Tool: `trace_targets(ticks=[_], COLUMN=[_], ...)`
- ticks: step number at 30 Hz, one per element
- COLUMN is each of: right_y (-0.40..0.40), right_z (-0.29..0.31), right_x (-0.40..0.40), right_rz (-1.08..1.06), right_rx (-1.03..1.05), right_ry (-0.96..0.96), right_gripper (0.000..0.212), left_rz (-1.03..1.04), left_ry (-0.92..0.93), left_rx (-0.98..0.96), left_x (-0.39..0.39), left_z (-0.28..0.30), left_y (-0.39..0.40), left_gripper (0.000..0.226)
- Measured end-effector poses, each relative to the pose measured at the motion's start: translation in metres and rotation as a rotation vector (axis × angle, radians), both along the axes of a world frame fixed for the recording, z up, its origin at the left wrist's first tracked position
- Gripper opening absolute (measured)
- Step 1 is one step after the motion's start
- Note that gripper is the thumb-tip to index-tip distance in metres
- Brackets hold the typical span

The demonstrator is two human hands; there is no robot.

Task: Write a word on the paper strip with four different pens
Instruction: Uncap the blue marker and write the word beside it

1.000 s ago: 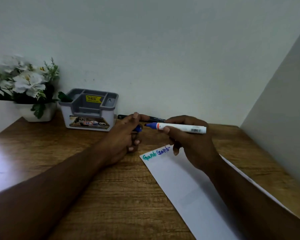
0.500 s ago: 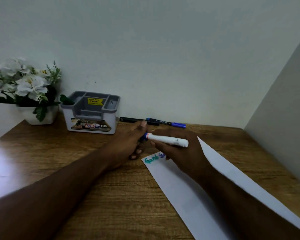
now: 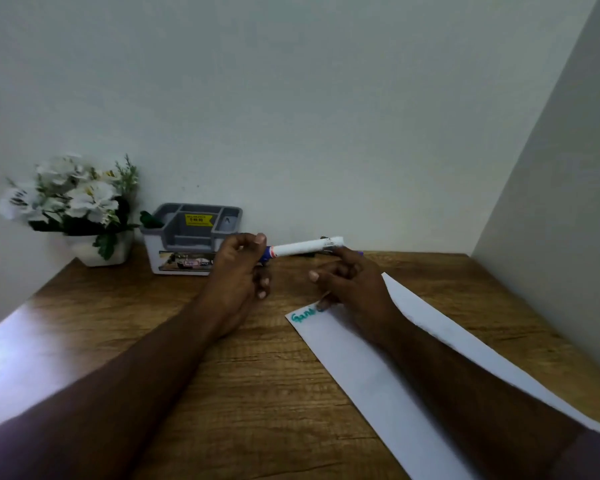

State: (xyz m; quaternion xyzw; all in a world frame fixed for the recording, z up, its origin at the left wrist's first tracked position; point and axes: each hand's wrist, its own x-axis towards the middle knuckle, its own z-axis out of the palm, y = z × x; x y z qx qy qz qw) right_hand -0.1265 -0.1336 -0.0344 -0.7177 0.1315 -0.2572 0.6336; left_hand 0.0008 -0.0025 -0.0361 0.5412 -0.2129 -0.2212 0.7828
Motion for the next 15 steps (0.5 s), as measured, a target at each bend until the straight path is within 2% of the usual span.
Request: trace_targets(ticks=[4,10,13,15], right_y=[0.002,0.049,0.072,0.082], right_z=[0.011,0.042,0.044,0.041], right_x=[0.002,0.059,0.092,0.109], right_rz=[-0.058,-0.006,-0.022,-0.039], right_rx=[-0.082,-0.337,-0.47,-0.57], right_ry=[0.022,-0.014,-0.036,-0.021], right_gripper=[0.042,0.038,0.036,0.034], left_rz=[0.304,0.809,0.869,0.911], left_ry=[-0.076,-0.371,-0.416,-0.545], left_rx=[-0.217,-0.244,-0.284,-0.184], left_x=[0.026,0.057,0.072,0.077], left_z=[0.022,0.026,0.023,0.016], left_y=[0.034,0.087,0.094,0.091], left_gripper=[0.012,0.023,0.026,0.022])
